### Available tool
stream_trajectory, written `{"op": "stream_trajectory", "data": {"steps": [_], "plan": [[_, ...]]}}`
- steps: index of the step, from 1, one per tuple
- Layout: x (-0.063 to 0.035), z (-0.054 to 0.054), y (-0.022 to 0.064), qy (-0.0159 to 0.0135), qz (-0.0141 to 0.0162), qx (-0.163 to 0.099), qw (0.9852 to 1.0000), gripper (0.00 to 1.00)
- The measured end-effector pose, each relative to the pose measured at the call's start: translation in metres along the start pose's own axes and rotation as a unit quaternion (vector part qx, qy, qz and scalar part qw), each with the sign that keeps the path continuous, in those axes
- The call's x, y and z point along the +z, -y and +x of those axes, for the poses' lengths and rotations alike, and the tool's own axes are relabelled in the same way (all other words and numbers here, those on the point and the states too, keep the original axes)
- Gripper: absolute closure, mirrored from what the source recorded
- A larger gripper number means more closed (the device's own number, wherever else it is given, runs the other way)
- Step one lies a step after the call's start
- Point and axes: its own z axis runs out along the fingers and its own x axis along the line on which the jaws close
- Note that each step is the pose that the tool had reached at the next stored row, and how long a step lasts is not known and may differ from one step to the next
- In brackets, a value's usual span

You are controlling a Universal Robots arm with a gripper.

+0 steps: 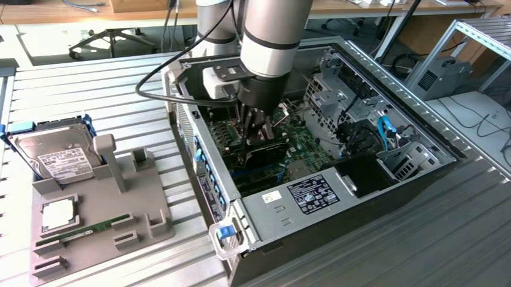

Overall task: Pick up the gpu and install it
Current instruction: 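Press down on the gpu until it lock into place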

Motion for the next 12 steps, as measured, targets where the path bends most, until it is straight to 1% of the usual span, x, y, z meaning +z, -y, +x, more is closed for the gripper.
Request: {"op": "stream_trajectory", "data": {"steps": [3,8,12], "plan": [[0.0020,0.000,-0.0065,0.0000,0.0001,-0.001,1.0000,0.89],[0.0043,0.000,-0.0119,-0.0001,0.0000,-0.002,1.0000,0.89],[0.0069,0.000,-0.0125,-0.0004,-0.0001,-0.002,1.0000,0.89]]}}
